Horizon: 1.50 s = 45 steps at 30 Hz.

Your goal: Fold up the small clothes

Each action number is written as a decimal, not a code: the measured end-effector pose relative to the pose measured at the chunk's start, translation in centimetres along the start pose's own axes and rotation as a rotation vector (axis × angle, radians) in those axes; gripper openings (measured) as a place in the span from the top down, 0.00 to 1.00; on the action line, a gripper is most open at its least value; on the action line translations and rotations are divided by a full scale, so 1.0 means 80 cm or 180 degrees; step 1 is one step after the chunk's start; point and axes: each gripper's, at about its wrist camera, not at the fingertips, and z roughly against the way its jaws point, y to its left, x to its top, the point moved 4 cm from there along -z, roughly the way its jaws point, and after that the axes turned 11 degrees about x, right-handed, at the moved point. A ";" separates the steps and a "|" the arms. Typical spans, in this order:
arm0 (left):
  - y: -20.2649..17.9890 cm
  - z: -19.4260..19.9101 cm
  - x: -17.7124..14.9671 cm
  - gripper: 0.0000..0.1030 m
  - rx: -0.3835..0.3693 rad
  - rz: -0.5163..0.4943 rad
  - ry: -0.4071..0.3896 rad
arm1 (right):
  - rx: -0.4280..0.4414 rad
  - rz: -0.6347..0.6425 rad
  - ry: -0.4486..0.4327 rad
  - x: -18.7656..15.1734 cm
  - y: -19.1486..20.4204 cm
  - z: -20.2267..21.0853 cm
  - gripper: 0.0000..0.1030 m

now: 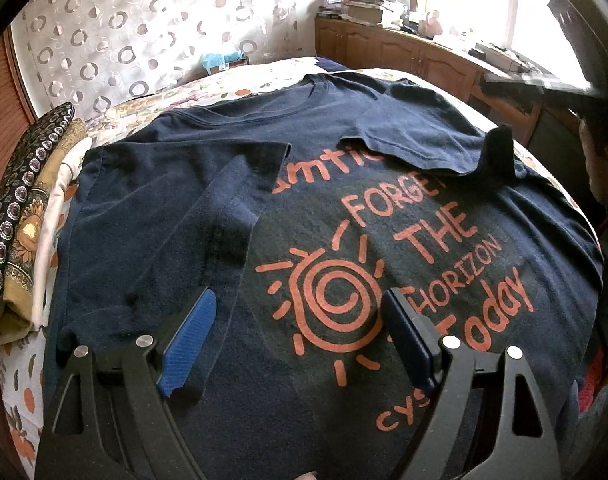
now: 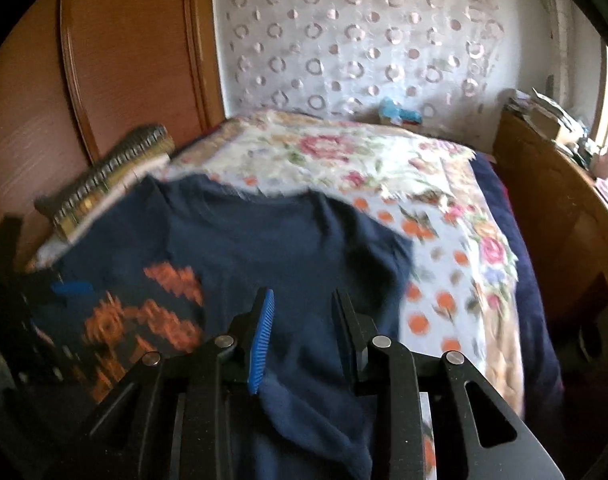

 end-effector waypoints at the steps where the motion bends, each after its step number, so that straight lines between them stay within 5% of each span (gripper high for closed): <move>1: 0.000 0.000 0.000 0.18 0.0000 0.0000 0.0000 | -0.0008 -0.0019 0.0031 -0.010 -0.002 -0.001 0.70; 17: 0.001 0.000 0.000 0.18 -0.0002 0.0001 -0.0001 | 0.0571 -0.0021 0.0489 -0.071 0.050 -0.037 0.70; 27: 0.002 0.001 0.000 0.18 -0.0013 0.0010 -0.0002 | 0.0381 0.0068 0.0396 -0.060 0.048 -0.030 0.70; 31: 0.009 0.007 0.000 0.18 -0.0026 -0.0015 -0.0043 | 0.0207 0.0169 0.0373 -0.041 0.030 -0.035 0.40; 40: 0.082 0.051 0.037 0.18 0.0123 0.0292 -0.0418 | -0.0076 0.0198 0.0436 0.002 -0.022 -0.091 0.39; 45: 0.137 0.039 0.063 0.21 0.0317 0.0411 -0.0331 | -0.0107 0.0235 0.0545 0.003 -0.031 -0.124 0.39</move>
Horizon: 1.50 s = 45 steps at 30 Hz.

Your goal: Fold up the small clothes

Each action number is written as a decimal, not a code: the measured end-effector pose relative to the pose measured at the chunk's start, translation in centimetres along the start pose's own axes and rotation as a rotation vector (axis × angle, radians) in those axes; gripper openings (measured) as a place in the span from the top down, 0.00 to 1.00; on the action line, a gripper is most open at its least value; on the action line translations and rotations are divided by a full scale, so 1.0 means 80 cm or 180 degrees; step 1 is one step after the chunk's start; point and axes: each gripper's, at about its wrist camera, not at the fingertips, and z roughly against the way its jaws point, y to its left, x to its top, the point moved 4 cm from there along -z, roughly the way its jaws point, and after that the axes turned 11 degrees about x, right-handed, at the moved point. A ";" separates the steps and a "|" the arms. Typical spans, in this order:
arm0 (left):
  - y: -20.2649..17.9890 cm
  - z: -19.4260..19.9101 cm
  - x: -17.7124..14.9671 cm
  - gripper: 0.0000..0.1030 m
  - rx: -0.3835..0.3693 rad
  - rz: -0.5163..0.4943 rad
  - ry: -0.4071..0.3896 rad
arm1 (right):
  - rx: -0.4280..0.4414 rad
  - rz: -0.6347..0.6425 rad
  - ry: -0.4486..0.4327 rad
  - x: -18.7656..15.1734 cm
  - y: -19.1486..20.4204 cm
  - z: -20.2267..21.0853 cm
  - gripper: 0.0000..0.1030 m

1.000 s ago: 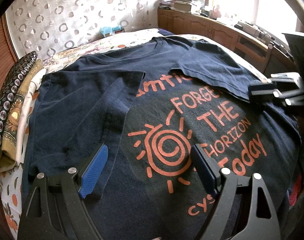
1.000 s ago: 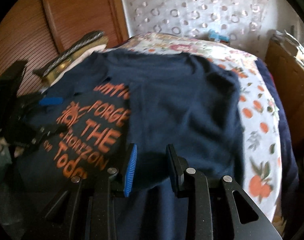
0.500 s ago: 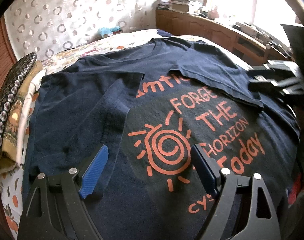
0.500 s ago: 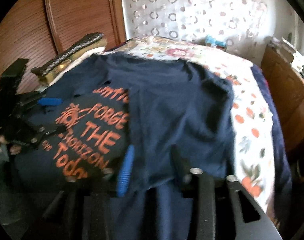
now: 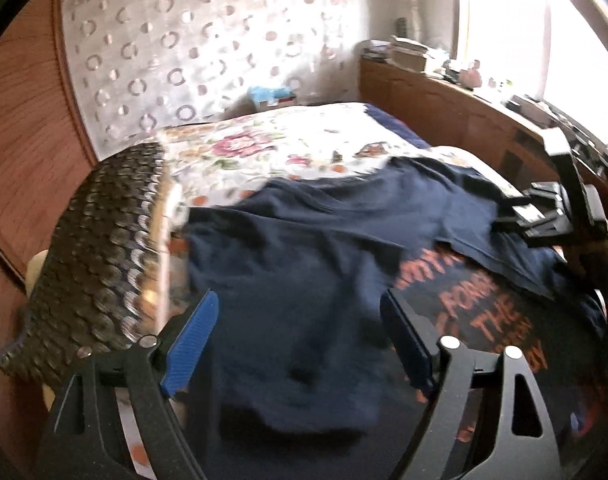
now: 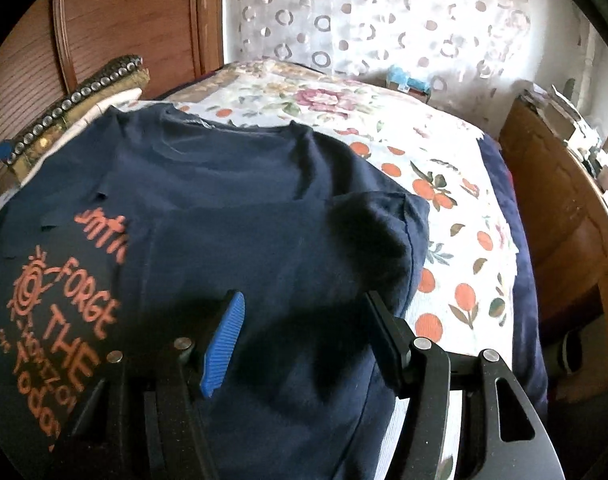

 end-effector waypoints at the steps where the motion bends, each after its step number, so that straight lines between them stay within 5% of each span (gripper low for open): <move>1: 0.007 -0.007 0.004 0.23 0.0010 0.0019 0.0025 | 0.0028 -0.0001 0.0004 0.000 0.000 -0.004 0.39; 10: 0.035 -0.092 0.049 0.39 0.0139 0.0138 0.0417 | 0.0158 -0.0070 -0.0141 -0.007 -0.005 -0.007 0.35; 23: 0.031 -0.197 0.082 0.39 0.0464 0.0072 0.0855 | 0.0170 -0.0077 -0.0154 -0.006 -0.007 -0.006 0.34; 30: 0.042 -0.212 0.081 0.39 0.0552 0.0188 0.0886 | 0.0176 -0.0081 -0.0154 -0.006 -0.008 -0.005 0.34; 34: 0.039 -0.217 0.078 0.52 0.0557 0.0133 0.0895 | 0.0177 -0.0081 -0.0155 -0.006 -0.008 -0.005 0.34; 39: 0.048 -0.216 0.080 0.91 0.0548 0.0215 0.0894 | 0.0181 -0.0086 -0.0157 -0.006 -0.009 -0.005 0.33; 45: 0.052 -0.190 0.087 0.95 0.0544 0.0144 0.0735 | 0.0184 -0.0088 -0.0156 -0.006 -0.009 -0.006 0.31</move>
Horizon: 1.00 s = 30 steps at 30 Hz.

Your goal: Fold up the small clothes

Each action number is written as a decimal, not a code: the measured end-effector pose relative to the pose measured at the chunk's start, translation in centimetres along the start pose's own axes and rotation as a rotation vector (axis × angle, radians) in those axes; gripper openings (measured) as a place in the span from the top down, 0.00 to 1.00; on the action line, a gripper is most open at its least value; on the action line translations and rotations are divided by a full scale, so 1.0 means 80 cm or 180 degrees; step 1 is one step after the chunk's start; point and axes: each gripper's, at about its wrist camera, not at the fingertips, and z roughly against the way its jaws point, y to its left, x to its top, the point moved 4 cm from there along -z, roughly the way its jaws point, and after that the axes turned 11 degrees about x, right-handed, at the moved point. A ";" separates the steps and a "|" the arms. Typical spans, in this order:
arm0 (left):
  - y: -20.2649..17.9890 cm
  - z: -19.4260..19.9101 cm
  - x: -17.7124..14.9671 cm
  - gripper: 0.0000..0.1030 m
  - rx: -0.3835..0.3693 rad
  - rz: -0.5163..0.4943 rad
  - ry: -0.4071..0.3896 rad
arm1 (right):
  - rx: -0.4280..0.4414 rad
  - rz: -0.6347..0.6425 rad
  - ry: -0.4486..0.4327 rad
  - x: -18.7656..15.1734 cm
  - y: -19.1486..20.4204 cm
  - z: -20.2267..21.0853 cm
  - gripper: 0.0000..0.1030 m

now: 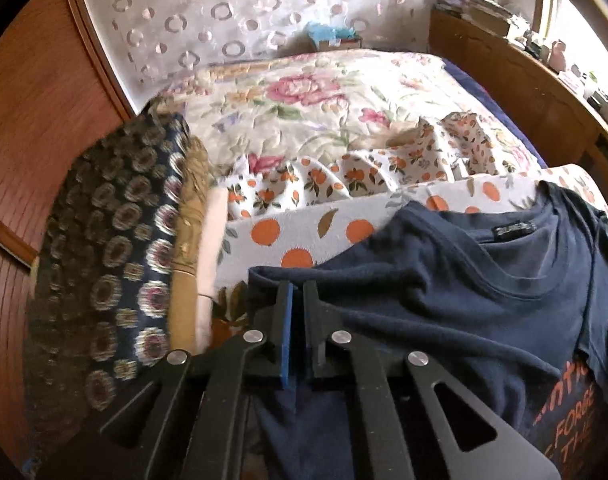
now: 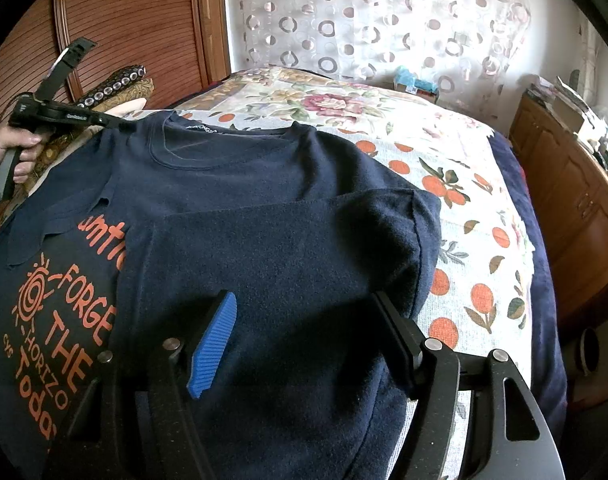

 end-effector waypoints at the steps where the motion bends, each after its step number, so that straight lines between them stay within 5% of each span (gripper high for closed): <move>1: 0.003 0.005 0.001 0.95 0.0006 0.0004 -0.0043 | -0.0002 -0.0001 0.0001 0.000 0.000 0.000 0.31; 8: 0.049 0.053 0.028 0.95 0.0103 0.0214 -0.0461 | -0.0005 -0.0009 0.0006 0.001 -0.002 -0.001 0.28; 13: 0.072 0.068 0.030 0.95 -0.0052 0.0321 -0.0569 | 0.0011 -0.0027 0.0003 0.000 -0.005 -0.001 0.27; 22: 0.047 0.087 -0.002 0.95 -0.0367 0.0211 -0.0682 | 0.0033 -0.0203 -0.0159 0.011 -0.034 0.016 0.27; 30: 0.027 0.107 -0.034 0.95 -0.0514 0.0115 -0.0774 | -0.0062 -0.0463 -0.0027 0.020 -0.086 -0.002 0.29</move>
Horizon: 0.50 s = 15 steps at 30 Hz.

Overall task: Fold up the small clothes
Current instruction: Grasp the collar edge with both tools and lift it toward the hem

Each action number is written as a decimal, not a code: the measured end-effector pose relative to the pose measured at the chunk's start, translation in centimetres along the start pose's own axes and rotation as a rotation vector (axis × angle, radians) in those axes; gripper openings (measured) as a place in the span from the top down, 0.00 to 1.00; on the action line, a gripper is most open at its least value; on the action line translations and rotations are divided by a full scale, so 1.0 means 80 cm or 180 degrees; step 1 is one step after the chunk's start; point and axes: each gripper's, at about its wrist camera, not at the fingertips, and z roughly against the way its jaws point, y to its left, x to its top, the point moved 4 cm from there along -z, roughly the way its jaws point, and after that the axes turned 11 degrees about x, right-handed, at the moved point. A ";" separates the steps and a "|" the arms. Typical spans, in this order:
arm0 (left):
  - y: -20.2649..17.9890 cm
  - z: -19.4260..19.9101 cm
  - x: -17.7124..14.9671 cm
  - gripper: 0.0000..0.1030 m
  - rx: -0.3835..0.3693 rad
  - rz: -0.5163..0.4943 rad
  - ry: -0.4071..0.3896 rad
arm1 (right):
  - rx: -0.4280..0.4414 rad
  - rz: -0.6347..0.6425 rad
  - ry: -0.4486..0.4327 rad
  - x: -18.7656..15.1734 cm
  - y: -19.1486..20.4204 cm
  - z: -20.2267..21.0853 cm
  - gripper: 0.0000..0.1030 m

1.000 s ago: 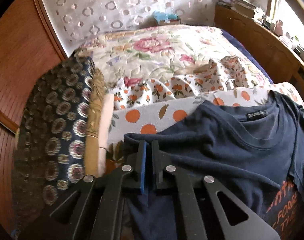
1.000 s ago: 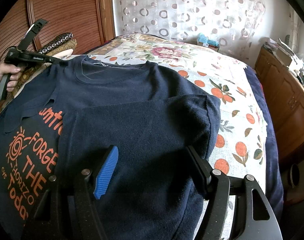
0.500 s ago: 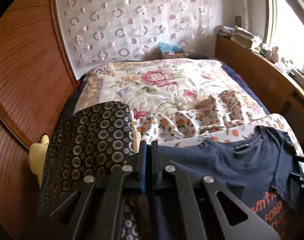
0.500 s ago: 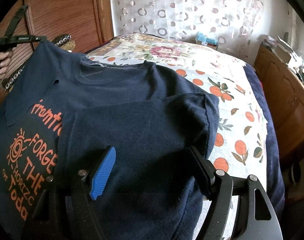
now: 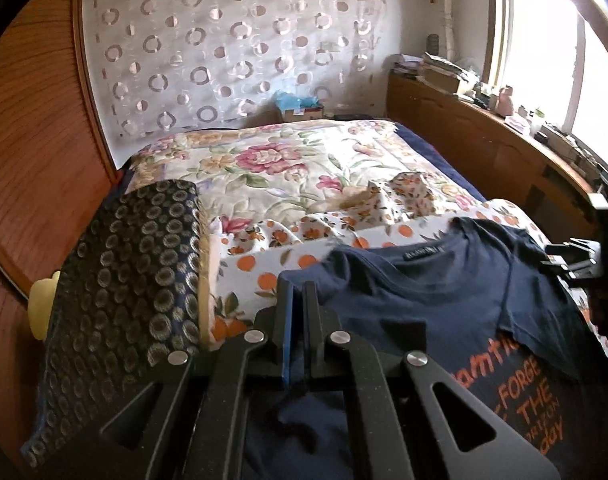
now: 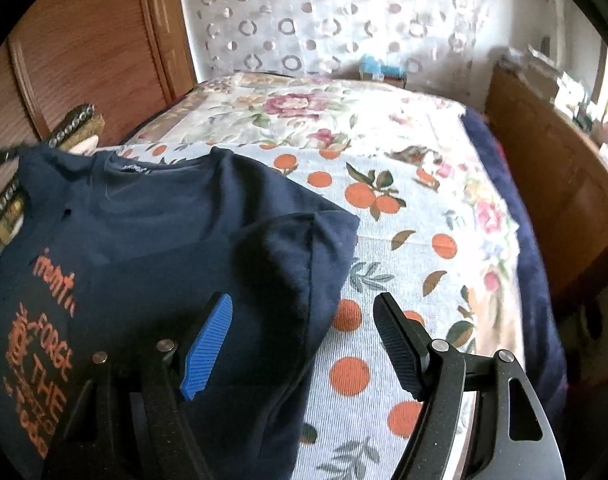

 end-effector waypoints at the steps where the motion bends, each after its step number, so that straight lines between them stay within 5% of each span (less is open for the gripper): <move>1: -0.002 0.002 -0.002 0.95 -0.0003 -0.0006 -0.0002 | 0.0029 -0.0054 0.0023 0.003 -0.004 -0.003 0.30; 5: -0.003 0.011 -0.017 0.95 -0.0061 0.0000 0.0006 | -0.0014 -0.0041 0.0018 0.016 -0.007 -0.015 0.33; 8: -0.007 0.020 -0.026 0.96 -0.0095 0.0007 -0.0001 | -0.0059 -0.0003 0.0020 0.026 -0.002 -0.021 0.48; 12: -0.011 0.042 -0.040 0.96 -0.0167 0.0007 -0.0043 | 0.0044 0.0146 0.0078 0.028 0.015 -0.029 0.94; 15: -0.011 0.071 -0.054 0.96 -0.0210 0.0039 -0.0132 | -0.0030 0.0290 -0.0073 0.029 0.037 -0.008 0.94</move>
